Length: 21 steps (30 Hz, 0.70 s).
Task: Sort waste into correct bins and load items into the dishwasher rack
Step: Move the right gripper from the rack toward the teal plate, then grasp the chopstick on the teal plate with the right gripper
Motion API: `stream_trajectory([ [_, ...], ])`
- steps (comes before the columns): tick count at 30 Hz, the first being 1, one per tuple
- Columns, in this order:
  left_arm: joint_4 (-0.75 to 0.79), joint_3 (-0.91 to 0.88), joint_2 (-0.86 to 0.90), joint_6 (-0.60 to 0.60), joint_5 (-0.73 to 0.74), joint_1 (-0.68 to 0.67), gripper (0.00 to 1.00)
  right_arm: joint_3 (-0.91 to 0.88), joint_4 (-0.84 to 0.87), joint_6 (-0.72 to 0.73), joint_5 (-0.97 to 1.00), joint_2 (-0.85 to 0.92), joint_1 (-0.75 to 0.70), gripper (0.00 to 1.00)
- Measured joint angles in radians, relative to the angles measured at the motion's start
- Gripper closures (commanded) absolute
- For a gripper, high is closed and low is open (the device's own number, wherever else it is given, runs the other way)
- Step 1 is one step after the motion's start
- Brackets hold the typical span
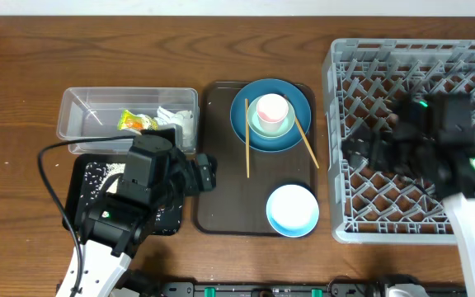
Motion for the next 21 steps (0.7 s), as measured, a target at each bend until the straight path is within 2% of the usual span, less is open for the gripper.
stream_trajectory([
  [8,-0.004,0.0,0.0,-0.026,-0.154,0.001,0.06,0.001,0.103,-0.13,0.018,0.238,0.238,0.01],
  [11,-0.006,0.0,0.0,-0.031,-0.172,0.001,0.06,0.001,0.154,-0.177,0.114,0.277,0.351,0.01],
  [15,-0.006,0.0,0.0,-0.037,-0.179,0.001,0.06,0.001,0.183,-0.205,0.244,0.287,0.423,0.01],
  [16,-0.006,0.0,0.001,-0.039,-0.182,0.001,0.06,0.001,0.185,-0.209,0.28,0.287,0.438,0.02],
  [21,-0.006,0.0,0.001,-0.04,-0.188,0.001,0.06,0.001,0.188,-0.225,0.38,0.29,0.463,0.28],
])
